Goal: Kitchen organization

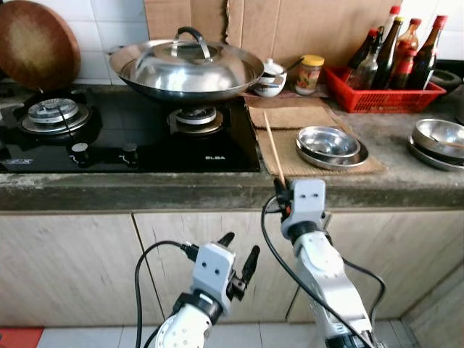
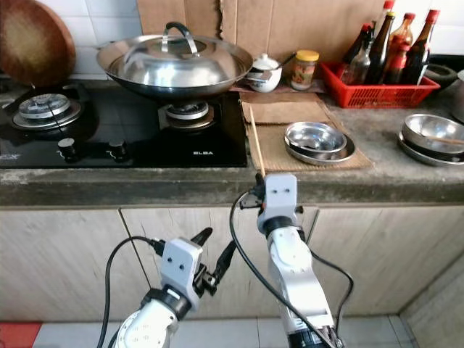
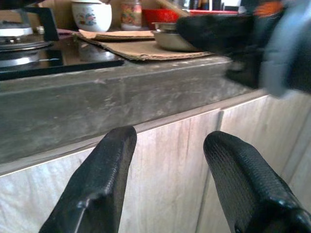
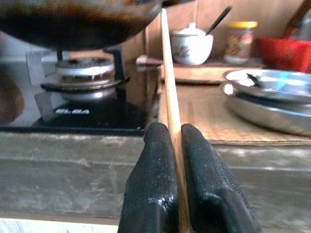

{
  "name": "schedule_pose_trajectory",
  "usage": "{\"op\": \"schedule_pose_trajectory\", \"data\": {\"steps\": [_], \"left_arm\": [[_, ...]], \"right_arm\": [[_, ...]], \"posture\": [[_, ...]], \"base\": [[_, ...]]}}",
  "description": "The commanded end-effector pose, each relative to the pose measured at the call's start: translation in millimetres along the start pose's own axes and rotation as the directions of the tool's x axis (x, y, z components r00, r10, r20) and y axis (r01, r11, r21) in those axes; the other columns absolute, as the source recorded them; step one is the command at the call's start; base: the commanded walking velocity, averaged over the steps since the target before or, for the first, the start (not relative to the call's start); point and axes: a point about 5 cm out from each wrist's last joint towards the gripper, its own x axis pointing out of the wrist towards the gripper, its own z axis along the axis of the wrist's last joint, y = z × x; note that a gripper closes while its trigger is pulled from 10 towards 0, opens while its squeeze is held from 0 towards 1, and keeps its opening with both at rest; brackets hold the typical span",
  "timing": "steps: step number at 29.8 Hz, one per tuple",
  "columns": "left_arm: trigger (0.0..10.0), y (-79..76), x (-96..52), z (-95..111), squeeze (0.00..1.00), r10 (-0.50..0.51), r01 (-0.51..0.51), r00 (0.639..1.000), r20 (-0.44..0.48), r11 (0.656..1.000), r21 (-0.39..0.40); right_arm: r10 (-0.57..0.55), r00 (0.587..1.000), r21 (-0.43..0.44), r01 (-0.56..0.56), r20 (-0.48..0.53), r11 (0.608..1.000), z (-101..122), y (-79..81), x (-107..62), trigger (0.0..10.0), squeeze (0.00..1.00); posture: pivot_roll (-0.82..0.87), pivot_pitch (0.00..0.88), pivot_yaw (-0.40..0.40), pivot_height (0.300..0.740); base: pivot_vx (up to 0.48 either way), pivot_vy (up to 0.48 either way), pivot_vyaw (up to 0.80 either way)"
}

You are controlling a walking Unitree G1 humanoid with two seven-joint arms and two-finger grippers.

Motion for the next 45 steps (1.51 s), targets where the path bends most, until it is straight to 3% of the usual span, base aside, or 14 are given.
{"op": "schedule_pose_trajectory", "data": {"steps": [1,2,4,15,45], "left_arm": [[10.0,1.7,1.1,-0.5,0.0,0.009,-0.009,1.0,0.0,1.0,0.014],[10.0,2.0,1.1,-1.0,0.0,0.01,-0.01,1.0,-0.002,1.0,0.016],[10.0,2.3,1.2,-1.3,0.0,0.012,-0.012,1.0,-0.004,1.0,0.018],[10.0,2.3,3.1,-4.3,0.0,0.001,-0.001,1.0,-0.006,0.999,0.032],[10.0,0.8,3.7,-5.7,0.0,0.003,-0.003,1.0,-0.009,0.999,0.042]], "right_arm": [[-0.004,0.999,-0.002,0.004,0.043,1.0,9.4,-3.6,-6.9,6.3,0.0],[0.006,0.999,-0.009,-0.005,0.04,1.0,8.5,-3.9,-10.7,9.8,0.0],[0.018,0.999,-0.01,-0.018,0.04,1.0,7.8,-3.7,-14.3,10.0,0.0],[0.042,0.998,0.033,-0.044,0.052,0.999,4.9,-6.6,-49.6,10.0,0.0],[0.074,0.997,0.034,-0.073,-0.02,0.997,-6.5,3.1,-59.2,10.0,0.0]], "posture": [[0.01,0.0,-0.065,0.74],[0.01,0.0,-0.063,0.74],[0.01,0.0,-0.059,0.74],[0.0,0.0,-0.042,0.74],[-0.01,0.0,-0.046,0.74]], "base": [[0.0,0.0,0.0],[0.0,0.0,0.0],[0.0,0.0,0.0],[0.0,0.0,0.0],[-0.342,0.0,0.0]]}}
